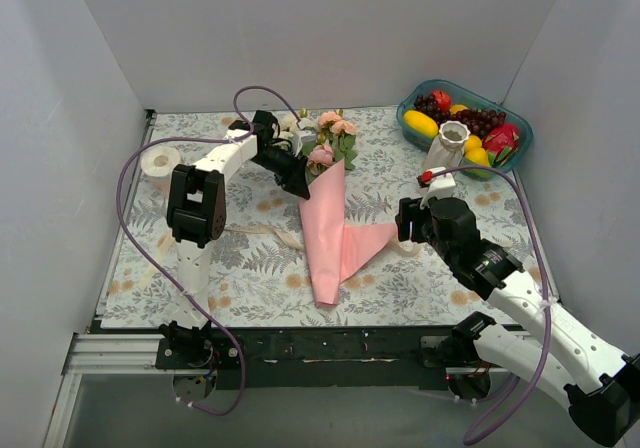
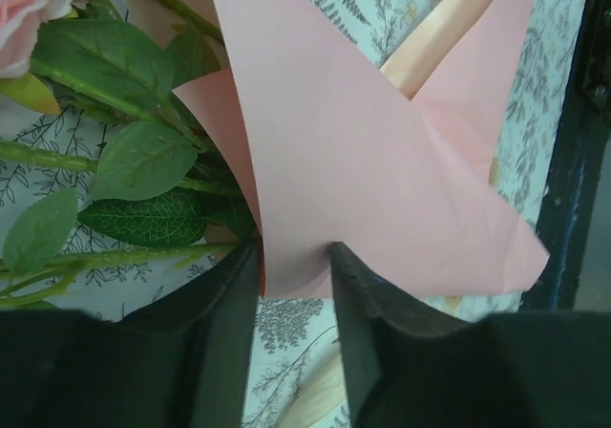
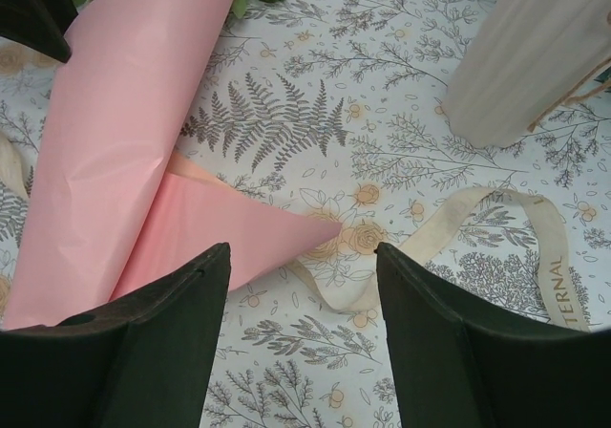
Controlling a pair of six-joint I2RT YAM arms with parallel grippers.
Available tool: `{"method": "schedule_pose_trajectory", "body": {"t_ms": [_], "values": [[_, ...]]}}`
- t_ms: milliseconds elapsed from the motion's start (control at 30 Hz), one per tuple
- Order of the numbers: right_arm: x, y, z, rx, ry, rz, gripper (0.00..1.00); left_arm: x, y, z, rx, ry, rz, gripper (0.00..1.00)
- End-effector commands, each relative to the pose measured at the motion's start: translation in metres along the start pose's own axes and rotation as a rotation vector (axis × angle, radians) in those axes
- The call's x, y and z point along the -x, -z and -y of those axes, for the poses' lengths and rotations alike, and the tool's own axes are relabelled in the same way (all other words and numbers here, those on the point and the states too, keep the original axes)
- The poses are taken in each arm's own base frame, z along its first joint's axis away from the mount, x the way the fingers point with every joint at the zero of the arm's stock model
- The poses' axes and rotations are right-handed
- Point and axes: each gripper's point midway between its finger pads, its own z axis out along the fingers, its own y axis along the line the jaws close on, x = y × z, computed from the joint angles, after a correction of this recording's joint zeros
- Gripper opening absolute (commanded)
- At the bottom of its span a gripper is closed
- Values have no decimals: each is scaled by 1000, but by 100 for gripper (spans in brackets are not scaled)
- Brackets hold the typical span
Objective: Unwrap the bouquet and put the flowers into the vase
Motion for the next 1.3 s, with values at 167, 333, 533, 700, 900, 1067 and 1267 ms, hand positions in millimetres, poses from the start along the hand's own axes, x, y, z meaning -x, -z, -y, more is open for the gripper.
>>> {"method": "schedule_pose_trajectory", "body": {"t_ms": [167, 333, 533, 700, 900, 1067, 1267], "values": [[10, -8, 1, -31, -20, 30, 69, 27, 8, 14, -40, -24, -7, 0], [10, -8, -2, -18, -23, 32, 69, 46, 26, 32, -17, -79, 32, 0], [12, -6, -4, 0, -29, 45, 69, 73, 51, 69, -10, -148, 75, 0], [13, -3, -6, 16, -37, 53, 69, 100, 68, 111, 16, -248, 121, 0], [12, 1, -5, 22, -45, 58, 69, 129, 70, 163, 34, -335, 155, 4], [11, 4, -6, 29, -50, 59, 69, 128, 60, 165, 103, -330, 135, 58], [7, 5, -6, 32, -51, 51, 70, 87, 43, 120, 230, -241, 42, 74]]}}
